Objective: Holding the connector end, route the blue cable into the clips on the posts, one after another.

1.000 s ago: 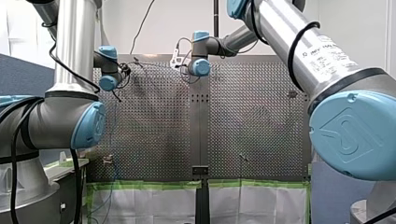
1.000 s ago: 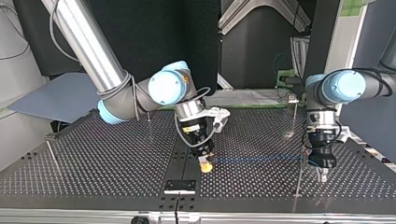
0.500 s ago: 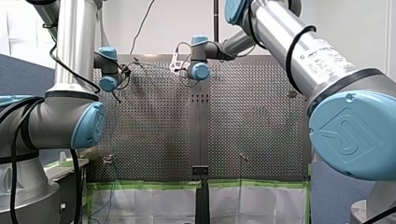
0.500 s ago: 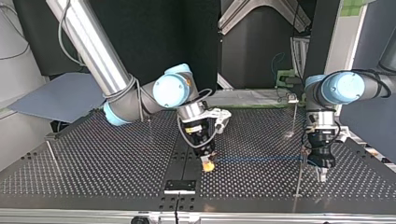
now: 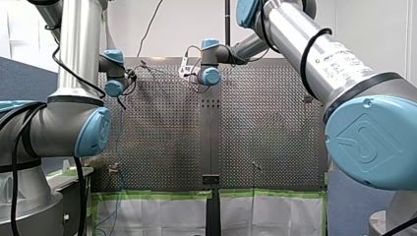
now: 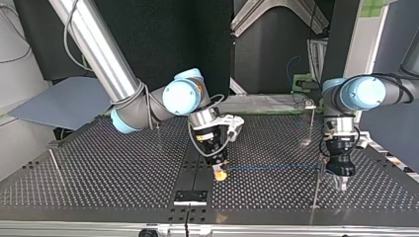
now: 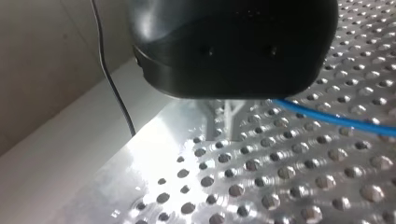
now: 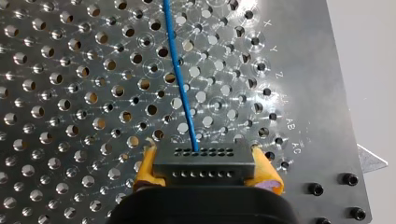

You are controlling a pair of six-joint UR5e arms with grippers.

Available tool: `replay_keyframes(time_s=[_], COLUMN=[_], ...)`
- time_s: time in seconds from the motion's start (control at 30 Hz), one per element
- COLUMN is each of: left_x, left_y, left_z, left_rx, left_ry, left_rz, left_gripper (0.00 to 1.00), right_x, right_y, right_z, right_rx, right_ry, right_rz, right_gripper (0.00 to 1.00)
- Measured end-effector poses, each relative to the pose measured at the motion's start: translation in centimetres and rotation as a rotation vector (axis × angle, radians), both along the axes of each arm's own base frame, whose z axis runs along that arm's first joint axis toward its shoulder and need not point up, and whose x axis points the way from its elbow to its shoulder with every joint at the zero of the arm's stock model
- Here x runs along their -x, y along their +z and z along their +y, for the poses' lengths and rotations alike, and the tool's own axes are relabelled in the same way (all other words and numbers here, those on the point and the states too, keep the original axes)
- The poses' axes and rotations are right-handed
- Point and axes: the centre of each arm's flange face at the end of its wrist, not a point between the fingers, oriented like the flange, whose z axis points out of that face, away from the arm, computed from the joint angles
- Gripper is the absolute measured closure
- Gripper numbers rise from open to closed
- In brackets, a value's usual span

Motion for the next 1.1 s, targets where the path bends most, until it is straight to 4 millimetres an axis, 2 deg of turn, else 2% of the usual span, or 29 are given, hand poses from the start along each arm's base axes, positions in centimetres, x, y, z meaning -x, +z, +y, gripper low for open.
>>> replay_keyframes(time_s=[0.03,0.07,0.1,0.13,0.17,0.2,0.33,0.5,0.83,1.1], left_x=[0.0,0.1,0.1,0.2,0.3,0.4,0.9,1.3,2.1,3.6], left_y=[0.0,0.0,0.1,0.2,0.3,0.4,0.8,0.5,-0.9,-2.5], left_z=[0.0,0.0,0.0,0.0,0.0,0.1,0.0,-0.3,-1.5,-2.1], left_rx=[-0.001,-0.005,-0.008,-0.013,-0.017,-0.020,-0.031,-0.052,-0.123,-0.123], left_ry=[0.005,0.012,0.017,0.023,0.031,0.037,0.064,0.087,0.111,0.102], left_rz=[0.002,0.004,0.006,0.007,0.010,0.012,0.025,0.062,0.171,0.269], left_gripper=[0.54,0.37,0.31,0.31,0.24,0.05,0.05,0.00,0.00,0.00], right_x=[0.0,0.0,0.0,0.0,0.0,0.0,0.0,0.0,-0.4,-0.5], right_y=[0.0,0.0,0.0,0.0,0.0,0.0,0.0,0.0,0.5,0.8], right_z=[0.0,0.0,0.0,0.0,0.0,0.0,0.1,0.1,0.9,1.3], right_rx=[0.000,0.000,0.000,0.000,0.000,0.000,0.000,-0.001,0.011,0.007], right_ry=[0.000,0.000,0.000,0.000,0.000,0.000,0.001,0.001,-0.026,-0.042], right_rz=[0.000,0.000,0.000,0.000,0.000,0.000,0.000,0.001,0.036,0.045], right_gripper=[1.00,1.00,1.00,1.00,1.00,1.00,1.00,1.00,1.00,1.00])
